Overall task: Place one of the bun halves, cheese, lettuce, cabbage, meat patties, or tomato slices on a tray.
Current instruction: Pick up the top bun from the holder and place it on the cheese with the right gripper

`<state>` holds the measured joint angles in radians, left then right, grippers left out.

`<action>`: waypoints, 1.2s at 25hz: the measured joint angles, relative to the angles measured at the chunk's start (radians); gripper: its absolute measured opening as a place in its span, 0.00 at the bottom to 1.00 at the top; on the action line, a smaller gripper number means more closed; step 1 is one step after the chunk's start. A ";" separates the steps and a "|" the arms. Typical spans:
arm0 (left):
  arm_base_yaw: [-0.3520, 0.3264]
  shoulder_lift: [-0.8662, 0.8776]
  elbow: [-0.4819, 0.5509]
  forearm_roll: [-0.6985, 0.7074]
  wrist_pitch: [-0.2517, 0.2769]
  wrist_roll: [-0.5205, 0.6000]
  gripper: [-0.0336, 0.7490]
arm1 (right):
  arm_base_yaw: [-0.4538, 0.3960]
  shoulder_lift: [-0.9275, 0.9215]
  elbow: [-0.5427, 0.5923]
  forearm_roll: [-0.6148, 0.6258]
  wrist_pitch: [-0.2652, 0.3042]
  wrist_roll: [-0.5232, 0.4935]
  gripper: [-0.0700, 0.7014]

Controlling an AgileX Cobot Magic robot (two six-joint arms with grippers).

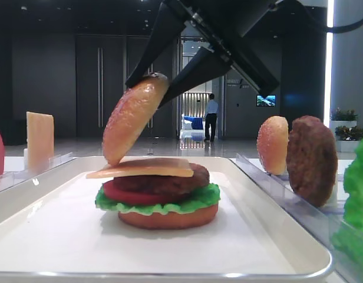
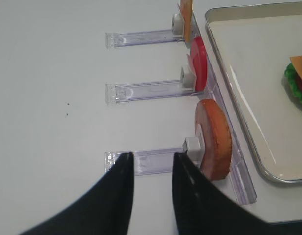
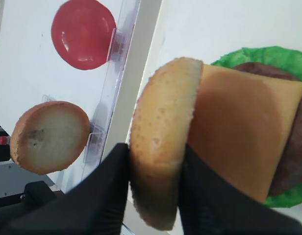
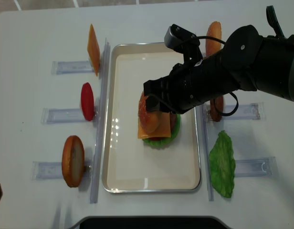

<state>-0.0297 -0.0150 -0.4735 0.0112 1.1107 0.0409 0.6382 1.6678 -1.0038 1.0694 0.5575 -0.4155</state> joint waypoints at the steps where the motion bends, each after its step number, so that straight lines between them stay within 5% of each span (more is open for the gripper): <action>1: 0.000 0.000 0.000 0.000 0.000 0.000 0.31 | 0.000 0.000 0.000 0.000 0.000 0.000 0.37; 7: 0.000 0.000 0.000 0.000 0.000 0.000 0.31 | 0.000 0.000 0.000 0.003 0.000 0.000 0.37; 16: 0.000 0.000 0.000 0.000 0.000 0.000 0.31 | 0.000 0.000 0.003 -0.038 -0.004 -0.027 0.77; 30: 0.000 0.000 0.000 0.000 0.000 -0.001 0.31 | -0.036 0.000 0.004 -0.256 -0.011 0.061 0.80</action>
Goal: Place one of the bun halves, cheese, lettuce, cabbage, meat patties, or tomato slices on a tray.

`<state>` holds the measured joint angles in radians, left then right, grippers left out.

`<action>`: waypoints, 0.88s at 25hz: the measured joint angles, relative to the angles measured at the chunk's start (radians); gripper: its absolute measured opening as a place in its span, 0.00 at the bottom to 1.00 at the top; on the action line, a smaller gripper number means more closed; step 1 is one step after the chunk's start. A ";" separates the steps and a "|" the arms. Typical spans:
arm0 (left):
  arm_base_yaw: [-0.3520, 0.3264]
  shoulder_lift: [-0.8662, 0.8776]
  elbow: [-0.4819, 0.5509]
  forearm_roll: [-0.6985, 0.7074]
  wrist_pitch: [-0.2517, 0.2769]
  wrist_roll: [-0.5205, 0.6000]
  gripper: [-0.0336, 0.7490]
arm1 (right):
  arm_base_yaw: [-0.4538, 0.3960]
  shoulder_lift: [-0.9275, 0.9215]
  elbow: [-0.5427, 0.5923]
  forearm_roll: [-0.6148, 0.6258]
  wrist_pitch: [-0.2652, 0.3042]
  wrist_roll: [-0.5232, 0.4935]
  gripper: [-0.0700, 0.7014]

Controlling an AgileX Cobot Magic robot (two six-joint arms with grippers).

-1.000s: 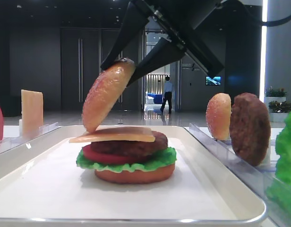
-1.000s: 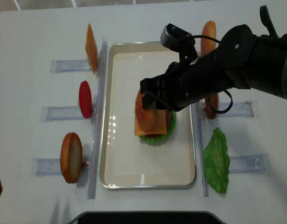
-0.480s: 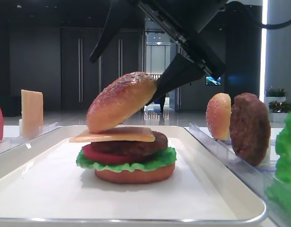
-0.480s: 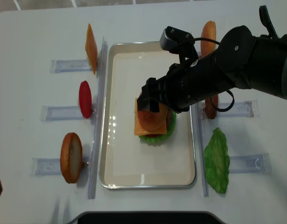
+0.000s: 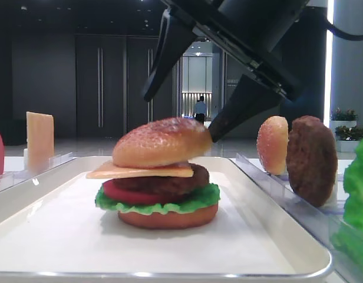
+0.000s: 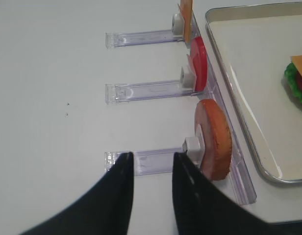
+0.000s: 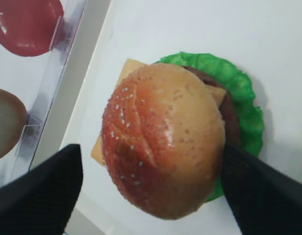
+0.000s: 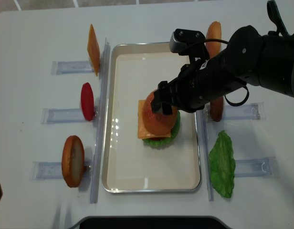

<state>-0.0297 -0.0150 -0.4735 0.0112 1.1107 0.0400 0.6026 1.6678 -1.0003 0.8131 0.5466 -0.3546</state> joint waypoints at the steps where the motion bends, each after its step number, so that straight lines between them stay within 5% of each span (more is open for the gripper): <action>1: 0.000 0.000 0.000 0.000 0.000 0.000 0.31 | -0.005 0.000 0.000 -0.009 0.000 0.001 0.80; 10: 0.000 0.000 0.000 0.000 0.000 0.000 0.31 | -0.022 0.000 -0.019 -0.044 0.047 0.016 0.80; 22: 0.000 0.000 0.000 0.000 0.000 0.000 0.31 | -0.024 0.000 -0.463 -0.464 0.484 0.437 0.80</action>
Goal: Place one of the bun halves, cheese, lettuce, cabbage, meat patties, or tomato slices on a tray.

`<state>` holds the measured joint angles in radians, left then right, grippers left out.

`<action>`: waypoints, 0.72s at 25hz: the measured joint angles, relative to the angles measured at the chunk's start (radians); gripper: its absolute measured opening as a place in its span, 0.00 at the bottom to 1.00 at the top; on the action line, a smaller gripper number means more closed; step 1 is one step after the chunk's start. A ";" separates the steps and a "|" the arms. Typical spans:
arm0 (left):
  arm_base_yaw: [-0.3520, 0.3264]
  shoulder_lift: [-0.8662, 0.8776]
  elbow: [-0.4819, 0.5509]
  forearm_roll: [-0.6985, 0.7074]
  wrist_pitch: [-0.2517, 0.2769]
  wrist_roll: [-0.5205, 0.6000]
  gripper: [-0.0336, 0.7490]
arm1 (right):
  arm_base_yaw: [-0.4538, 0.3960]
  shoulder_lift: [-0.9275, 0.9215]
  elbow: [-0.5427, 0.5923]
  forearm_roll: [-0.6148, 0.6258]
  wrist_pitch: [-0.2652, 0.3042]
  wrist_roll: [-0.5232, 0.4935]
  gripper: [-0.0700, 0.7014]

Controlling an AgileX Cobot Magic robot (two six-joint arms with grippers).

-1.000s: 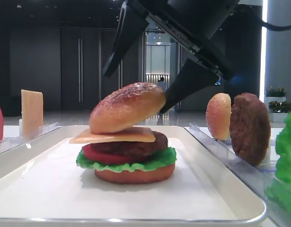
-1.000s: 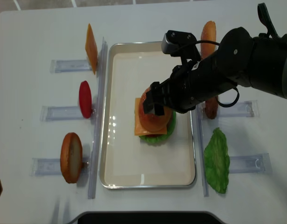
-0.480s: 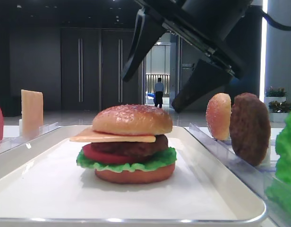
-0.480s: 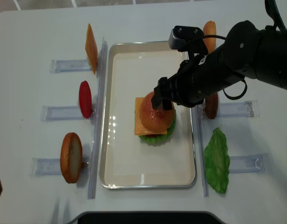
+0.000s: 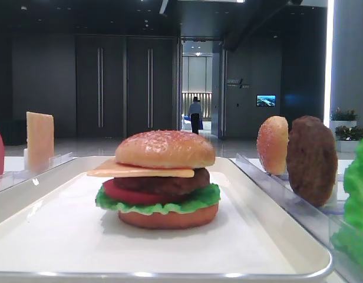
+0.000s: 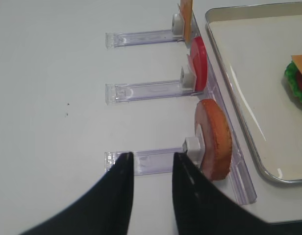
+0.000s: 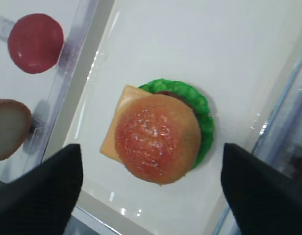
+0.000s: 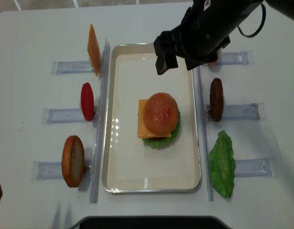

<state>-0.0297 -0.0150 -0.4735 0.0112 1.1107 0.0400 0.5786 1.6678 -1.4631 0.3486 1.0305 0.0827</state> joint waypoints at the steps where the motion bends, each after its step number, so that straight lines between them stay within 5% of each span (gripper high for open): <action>1: 0.000 0.000 0.000 0.000 0.000 0.000 0.31 | 0.000 0.000 -0.030 -0.042 0.036 0.032 0.80; 5: 0.000 0.000 0.000 0.000 0.000 0.000 0.31 | 0.000 0.000 -0.083 -0.236 0.159 0.134 0.79; 9: 0.000 0.000 0.000 0.000 0.000 0.000 0.31 | -0.045 0.000 -0.084 -0.341 0.184 0.175 0.77; 14: 0.000 0.000 0.000 0.000 0.000 0.000 0.31 | -0.212 0.000 -0.086 -0.328 0.185 0.106 0.77; 18: 0.000 0.000 0.000 0.000 0.000 0.000 0.31 | -0.433 0.000 -0.086 -0.349 0.185 0.072 0.76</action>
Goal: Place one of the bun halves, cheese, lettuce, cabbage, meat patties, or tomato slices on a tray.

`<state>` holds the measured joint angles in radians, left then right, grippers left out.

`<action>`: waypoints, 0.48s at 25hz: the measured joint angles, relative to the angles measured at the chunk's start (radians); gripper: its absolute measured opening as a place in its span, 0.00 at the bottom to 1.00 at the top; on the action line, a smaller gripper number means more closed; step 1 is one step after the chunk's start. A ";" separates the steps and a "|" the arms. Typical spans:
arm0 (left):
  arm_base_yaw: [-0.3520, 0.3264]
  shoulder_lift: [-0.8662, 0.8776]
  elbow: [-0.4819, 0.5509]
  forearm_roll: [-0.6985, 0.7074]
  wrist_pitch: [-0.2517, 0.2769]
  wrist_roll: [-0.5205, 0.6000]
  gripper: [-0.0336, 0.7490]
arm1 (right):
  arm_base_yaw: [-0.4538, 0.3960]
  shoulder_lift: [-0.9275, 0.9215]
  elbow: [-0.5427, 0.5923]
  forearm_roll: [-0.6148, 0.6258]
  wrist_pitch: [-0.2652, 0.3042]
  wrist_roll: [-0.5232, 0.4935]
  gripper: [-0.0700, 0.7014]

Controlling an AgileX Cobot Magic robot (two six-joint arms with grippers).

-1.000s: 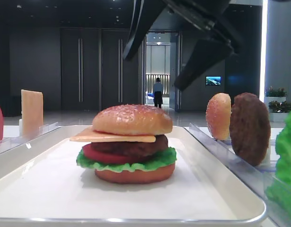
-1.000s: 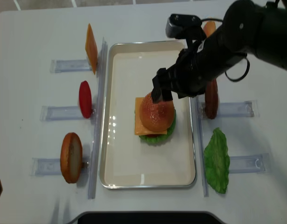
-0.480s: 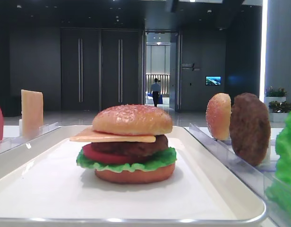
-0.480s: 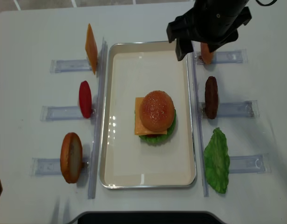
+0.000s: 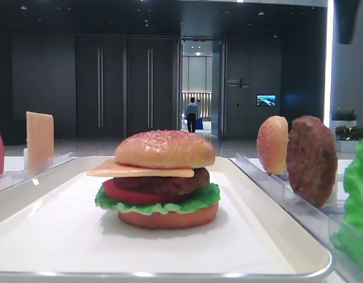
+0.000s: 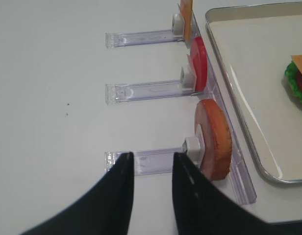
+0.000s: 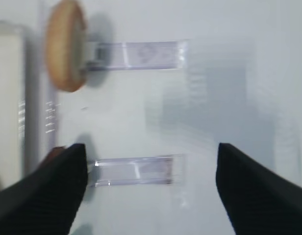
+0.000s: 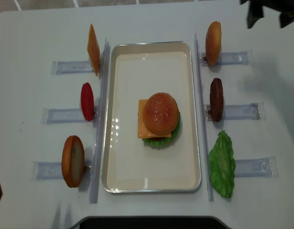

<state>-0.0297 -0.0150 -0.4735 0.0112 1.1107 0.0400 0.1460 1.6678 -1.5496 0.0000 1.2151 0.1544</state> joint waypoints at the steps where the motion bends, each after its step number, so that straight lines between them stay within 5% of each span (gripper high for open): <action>1: 0.000 0.000 0.000 0.000 0.000 0.000 0.31 | -0.054 0.000 0.000 -0.006 0.000 -0.007 0.75; 6: 0.000 0.000 0.000 0.000 0.000 0.000 0.29 | -0.164 -0.059 0.092 -0.027 -0.002 -0.041 0.71; 12: 0.000 0.000 0.000 0.000 0.000 0.000 0.26 | -0.159 -0.314 0.442 -0.042 -0.001 -0.047 0.70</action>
<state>-0.0297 -0.0150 -0.4735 0.0112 1.1107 0.0400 -0.0131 1.3538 -1.1073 -0.0415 1.2136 0.1078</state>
